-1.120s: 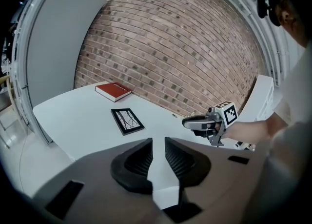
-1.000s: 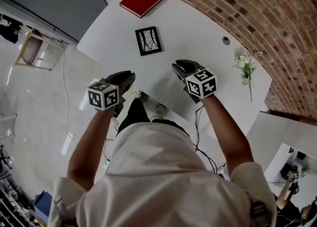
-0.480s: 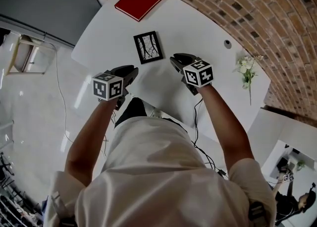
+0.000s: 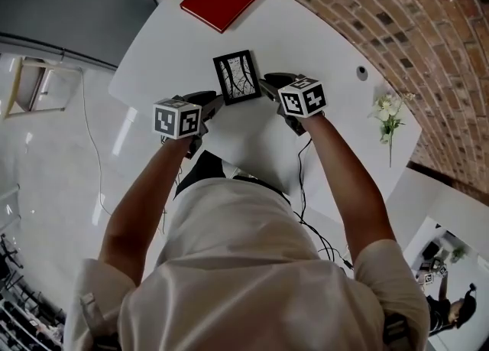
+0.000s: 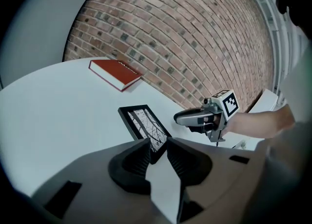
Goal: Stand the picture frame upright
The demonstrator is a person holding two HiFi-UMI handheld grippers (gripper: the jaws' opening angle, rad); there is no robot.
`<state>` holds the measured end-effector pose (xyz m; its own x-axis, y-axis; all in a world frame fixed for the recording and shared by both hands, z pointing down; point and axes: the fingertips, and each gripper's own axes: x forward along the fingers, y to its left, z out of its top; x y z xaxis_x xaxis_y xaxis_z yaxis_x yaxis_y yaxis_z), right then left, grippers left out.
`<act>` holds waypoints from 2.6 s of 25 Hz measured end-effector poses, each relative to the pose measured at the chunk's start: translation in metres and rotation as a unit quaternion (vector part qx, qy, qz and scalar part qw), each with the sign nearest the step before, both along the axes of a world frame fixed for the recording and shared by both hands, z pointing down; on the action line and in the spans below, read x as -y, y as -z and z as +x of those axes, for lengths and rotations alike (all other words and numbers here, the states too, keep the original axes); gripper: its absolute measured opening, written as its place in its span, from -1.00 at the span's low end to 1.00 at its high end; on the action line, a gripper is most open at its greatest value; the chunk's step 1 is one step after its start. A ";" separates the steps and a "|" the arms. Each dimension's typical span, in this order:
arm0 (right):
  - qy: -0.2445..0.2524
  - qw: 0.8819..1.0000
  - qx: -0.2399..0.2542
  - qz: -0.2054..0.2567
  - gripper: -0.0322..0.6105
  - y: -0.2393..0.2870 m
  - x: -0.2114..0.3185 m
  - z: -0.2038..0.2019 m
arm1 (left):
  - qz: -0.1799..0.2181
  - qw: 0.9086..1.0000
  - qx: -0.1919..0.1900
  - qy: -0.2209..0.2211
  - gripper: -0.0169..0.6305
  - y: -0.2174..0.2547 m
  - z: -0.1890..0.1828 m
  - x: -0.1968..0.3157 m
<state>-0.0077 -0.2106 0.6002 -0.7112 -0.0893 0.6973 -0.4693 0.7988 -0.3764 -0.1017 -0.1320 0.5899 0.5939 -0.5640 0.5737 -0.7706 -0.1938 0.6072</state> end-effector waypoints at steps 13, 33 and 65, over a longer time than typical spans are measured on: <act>0.012 0.998 -0.031 -0.054 -0.65 -0.042 0.028 -0.030 | -0.051 0.999 -0.018 -0.002 -0.59 -0.045 -0.016 0.036; -0.018 0.991 -0.004 -0.129 -0.65 -0.051 0.029 -0.033 | -0.109 0.992 -0.060 0.011 -0.67 -0.055 -0.009 0.051; -0.095 0.992 0.076 0.015 -0.77 0.037 0.083 0.002 | 0.026 0.998 0.024 -0.056 -0.80 0.023 0.001 0.127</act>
